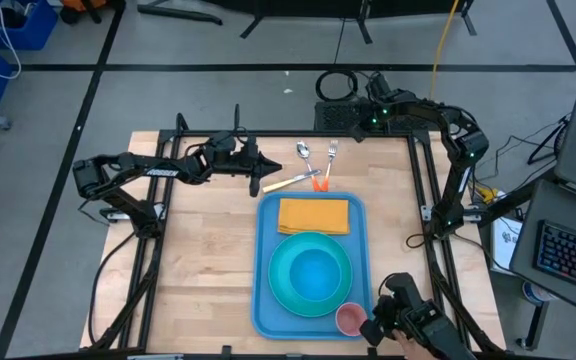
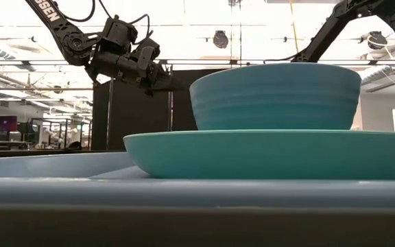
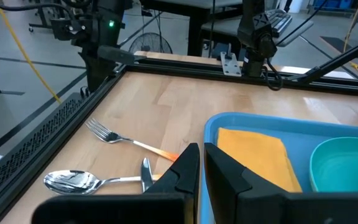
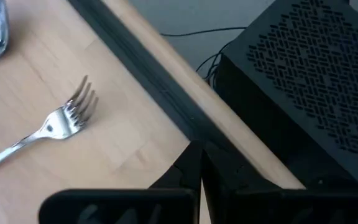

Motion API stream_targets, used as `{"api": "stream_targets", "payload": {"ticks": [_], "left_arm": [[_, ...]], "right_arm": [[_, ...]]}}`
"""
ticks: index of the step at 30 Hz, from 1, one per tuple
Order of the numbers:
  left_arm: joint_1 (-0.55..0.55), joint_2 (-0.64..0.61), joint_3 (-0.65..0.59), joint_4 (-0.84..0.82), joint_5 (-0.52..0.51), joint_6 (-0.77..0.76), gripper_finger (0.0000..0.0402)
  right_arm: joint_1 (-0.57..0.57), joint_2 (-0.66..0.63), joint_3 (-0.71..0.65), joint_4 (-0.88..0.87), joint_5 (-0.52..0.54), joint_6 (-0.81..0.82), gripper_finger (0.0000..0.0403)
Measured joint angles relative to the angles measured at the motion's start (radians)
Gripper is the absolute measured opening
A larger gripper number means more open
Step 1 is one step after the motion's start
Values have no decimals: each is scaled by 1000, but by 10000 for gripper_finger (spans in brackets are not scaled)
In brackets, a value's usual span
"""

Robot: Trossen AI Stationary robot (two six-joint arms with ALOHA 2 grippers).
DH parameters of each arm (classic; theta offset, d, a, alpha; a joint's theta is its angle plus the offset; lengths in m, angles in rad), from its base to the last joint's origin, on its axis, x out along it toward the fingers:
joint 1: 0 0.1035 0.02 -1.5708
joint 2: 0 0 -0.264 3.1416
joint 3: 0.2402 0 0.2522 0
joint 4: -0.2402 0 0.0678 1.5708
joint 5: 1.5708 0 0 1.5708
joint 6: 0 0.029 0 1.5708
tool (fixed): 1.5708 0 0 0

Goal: Set up tray
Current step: Put the orange fork on the yellow napkin on the blue serving tray

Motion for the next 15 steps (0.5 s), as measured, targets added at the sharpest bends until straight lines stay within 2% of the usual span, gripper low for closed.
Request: {"api": "stream_targets", "payload": {"ticks": [8,11,15], "left_arm": [[0,0,0,0,0,0,26],[0,0,0,0,0,0,26],[0,0,0,0,0,-1,26]], "right_arm": [[3,0,-12,29,49,-45,0],[3,0,-11,58,19,-26,0],[-7,0,-11,60,-99,27,1]]}}
